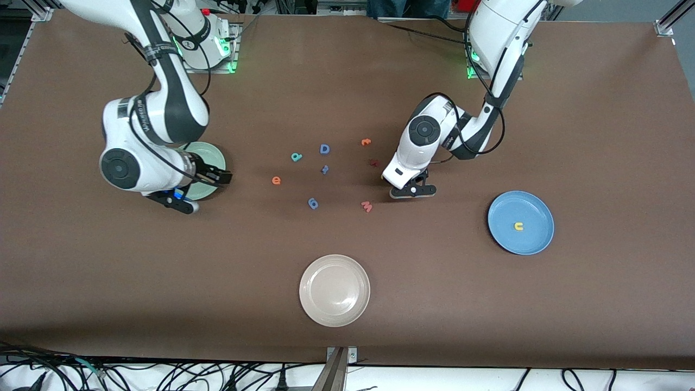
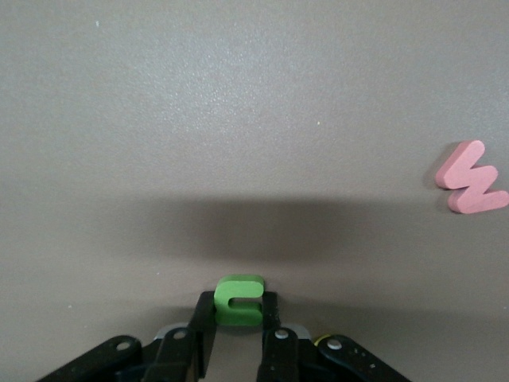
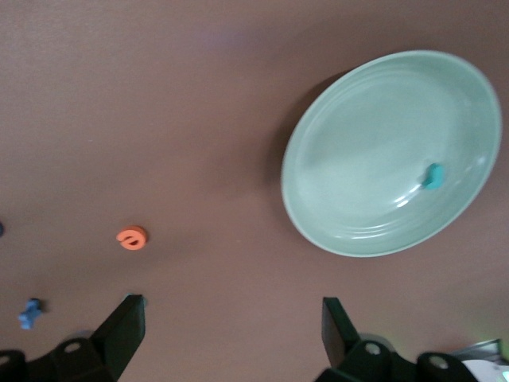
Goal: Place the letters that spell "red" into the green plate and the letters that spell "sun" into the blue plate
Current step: 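Place the green c on the blue plate while the right gripper reaches orange e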
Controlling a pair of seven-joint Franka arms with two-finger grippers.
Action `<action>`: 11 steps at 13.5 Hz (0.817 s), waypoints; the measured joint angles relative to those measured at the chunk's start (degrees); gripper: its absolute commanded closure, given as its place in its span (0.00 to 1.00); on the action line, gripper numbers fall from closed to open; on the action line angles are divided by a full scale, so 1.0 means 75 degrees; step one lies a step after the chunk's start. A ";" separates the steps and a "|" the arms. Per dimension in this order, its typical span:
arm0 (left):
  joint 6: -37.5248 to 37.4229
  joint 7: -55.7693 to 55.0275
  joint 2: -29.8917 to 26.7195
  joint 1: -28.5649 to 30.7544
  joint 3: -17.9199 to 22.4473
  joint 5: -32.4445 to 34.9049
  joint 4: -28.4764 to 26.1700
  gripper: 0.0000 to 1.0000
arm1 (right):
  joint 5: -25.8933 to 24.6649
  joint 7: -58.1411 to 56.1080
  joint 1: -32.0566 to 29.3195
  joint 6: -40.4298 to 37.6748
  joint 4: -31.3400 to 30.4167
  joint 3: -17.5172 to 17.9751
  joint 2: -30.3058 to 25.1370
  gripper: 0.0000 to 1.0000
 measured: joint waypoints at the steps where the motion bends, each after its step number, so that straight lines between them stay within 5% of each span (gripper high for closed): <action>1: 0.0000 -0.0002 0.0000 0.0000 0.0000 0.0000 0.0000 0.89 | 0.0015 0.0346 0.0080 0.0209 0.0000 0.0090 0.0096 0.01; 11: -0.0492 0.0034 0.0001 0.0233 0.0120 0.0005 0.0402 0.95 | 0.0031 0.2983 0.1363 0.2601 -0.0097 0.0165 0.1639 0.02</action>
